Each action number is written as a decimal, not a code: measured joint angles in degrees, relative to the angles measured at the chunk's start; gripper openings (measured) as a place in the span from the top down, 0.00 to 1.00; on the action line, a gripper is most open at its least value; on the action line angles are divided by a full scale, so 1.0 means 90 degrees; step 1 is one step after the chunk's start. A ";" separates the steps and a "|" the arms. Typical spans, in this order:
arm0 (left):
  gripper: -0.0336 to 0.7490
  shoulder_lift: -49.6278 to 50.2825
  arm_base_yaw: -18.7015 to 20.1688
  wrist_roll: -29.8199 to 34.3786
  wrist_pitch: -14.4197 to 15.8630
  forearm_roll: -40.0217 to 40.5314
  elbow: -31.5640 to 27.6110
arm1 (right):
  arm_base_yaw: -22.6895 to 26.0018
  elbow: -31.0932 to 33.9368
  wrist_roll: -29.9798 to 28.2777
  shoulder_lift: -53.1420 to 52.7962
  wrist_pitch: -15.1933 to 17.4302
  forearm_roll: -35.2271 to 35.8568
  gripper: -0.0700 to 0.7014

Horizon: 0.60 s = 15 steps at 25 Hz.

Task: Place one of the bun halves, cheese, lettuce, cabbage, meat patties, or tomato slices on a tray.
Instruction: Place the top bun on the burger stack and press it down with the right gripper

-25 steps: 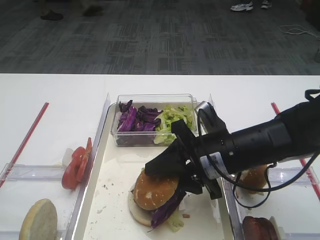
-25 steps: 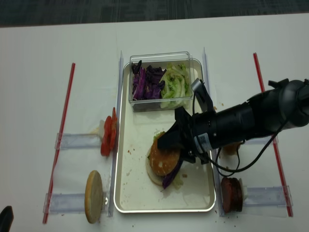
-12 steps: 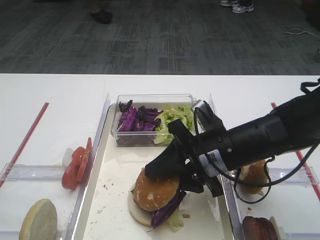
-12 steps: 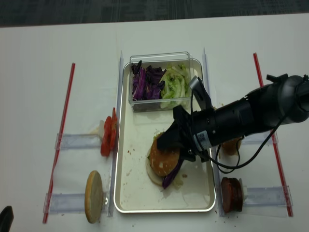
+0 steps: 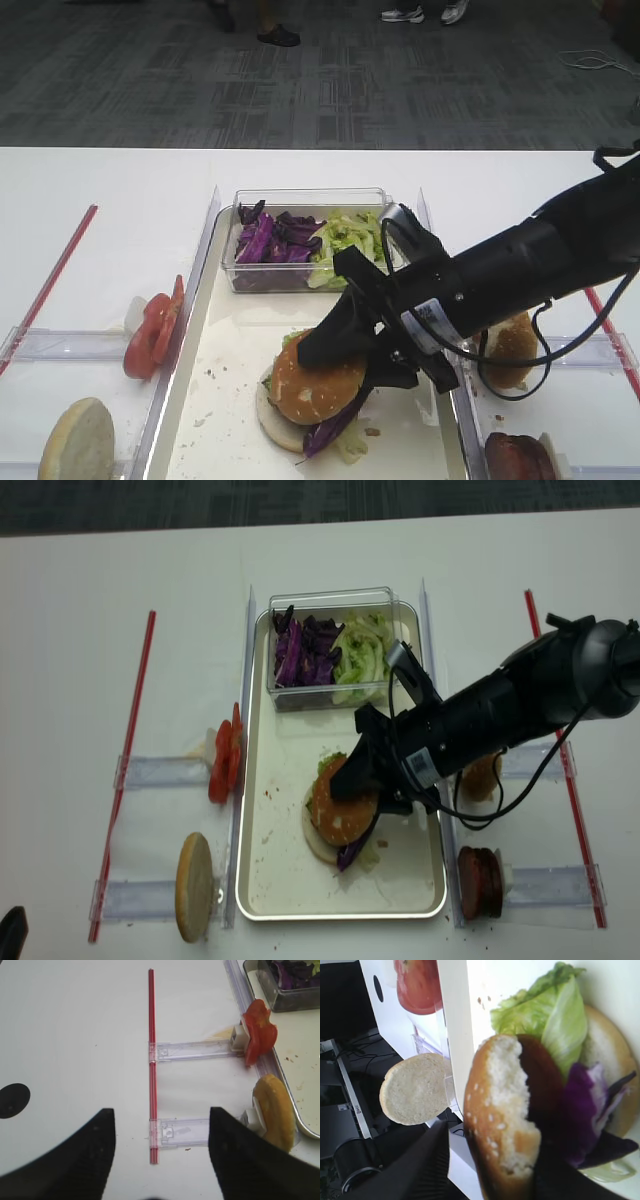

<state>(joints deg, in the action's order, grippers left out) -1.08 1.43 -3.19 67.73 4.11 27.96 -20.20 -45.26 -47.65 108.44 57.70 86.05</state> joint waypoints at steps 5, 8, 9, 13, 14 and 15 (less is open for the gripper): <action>0.42 0.0000 0.0000 0.0000 0.0000 0.0000 0.0000 | 0.0000 0.0000 0.0182 -0.0255 -0.0237 -0.0230 0.49; 0.42 0.0000 0.0000 0.0000 0.0000 0.0000 0.0000 | 0.0000 0.0000 0.0313 -0.0305 -0.0301 -0.0440 0.49; 0.42 0.0000 0.0000 0.0000 0.0000 0.0000 0.0000 | 0.0000 0.0000 0.0340 -0.0305 -0.0311 -0.0475 0.49; 0.42 0.0000 0.0000 0.0000 0.0000 0.0000 0.0000 | 0.0000 -0.0113 0.0459 -0.0305 -0.0337 -0.0642 0.49; 0.42 0.0000 0.0000 0.0000 0.0000 0.0000 0.0000 | 0.0000 -0.0155 0.0492 -0.0305 -0.0337 -0.0689 0.49; 0.42 0.0000 0.0000 0.0000 0.0000 0.0000 0.0000 | 0.0000 -0.0235 0.0531 -0.0305 -0.0337 -0.0740 0.49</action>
<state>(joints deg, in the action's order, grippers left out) -1.08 1.43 -3.19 67.73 4.11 27.96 -20.20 -47.37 -42.87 105.70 54.66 79.38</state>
